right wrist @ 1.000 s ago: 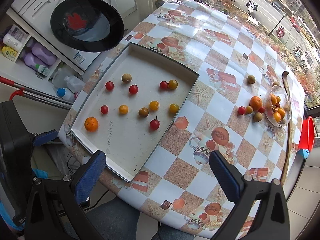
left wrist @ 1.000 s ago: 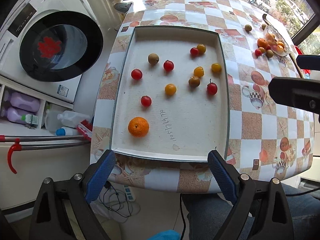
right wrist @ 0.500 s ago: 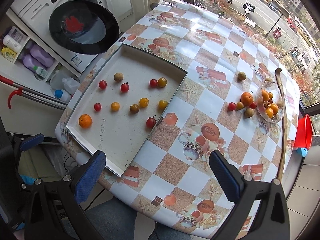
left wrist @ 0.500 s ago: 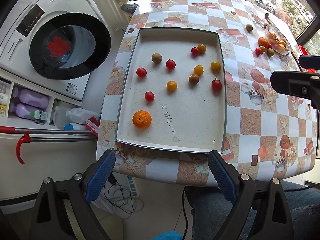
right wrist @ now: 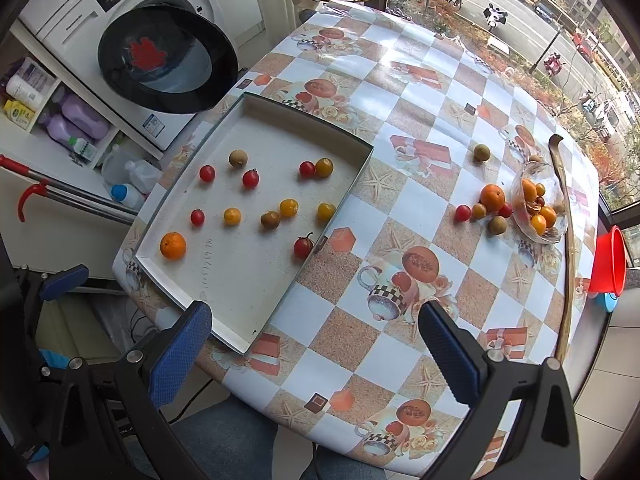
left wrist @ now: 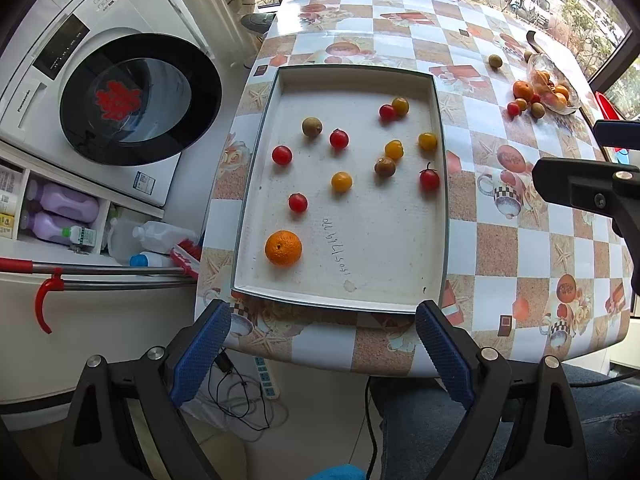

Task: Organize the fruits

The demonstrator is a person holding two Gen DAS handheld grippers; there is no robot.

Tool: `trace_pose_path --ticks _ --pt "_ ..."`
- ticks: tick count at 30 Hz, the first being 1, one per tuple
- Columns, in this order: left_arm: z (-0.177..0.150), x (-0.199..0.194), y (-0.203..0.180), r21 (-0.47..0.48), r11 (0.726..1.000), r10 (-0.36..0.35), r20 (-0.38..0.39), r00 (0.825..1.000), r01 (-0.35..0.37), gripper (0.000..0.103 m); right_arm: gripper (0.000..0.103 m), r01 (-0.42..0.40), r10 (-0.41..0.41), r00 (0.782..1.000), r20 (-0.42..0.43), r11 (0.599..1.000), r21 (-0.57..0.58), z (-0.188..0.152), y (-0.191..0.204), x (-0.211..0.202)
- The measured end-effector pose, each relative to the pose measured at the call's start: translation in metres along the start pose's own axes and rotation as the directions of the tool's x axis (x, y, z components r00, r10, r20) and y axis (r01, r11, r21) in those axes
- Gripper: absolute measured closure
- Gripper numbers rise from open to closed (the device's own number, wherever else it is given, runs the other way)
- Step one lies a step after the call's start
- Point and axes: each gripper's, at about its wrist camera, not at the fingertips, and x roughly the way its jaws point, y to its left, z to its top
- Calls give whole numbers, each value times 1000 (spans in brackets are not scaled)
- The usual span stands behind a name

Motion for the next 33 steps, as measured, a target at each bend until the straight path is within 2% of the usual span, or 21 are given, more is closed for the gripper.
trace_pose_path --ticks 33 --pt "-1 -4 -4 10 1000 11 10 1000 -11 9 0 -1 1 1000 -2 1000 -20 -5 4 -3"
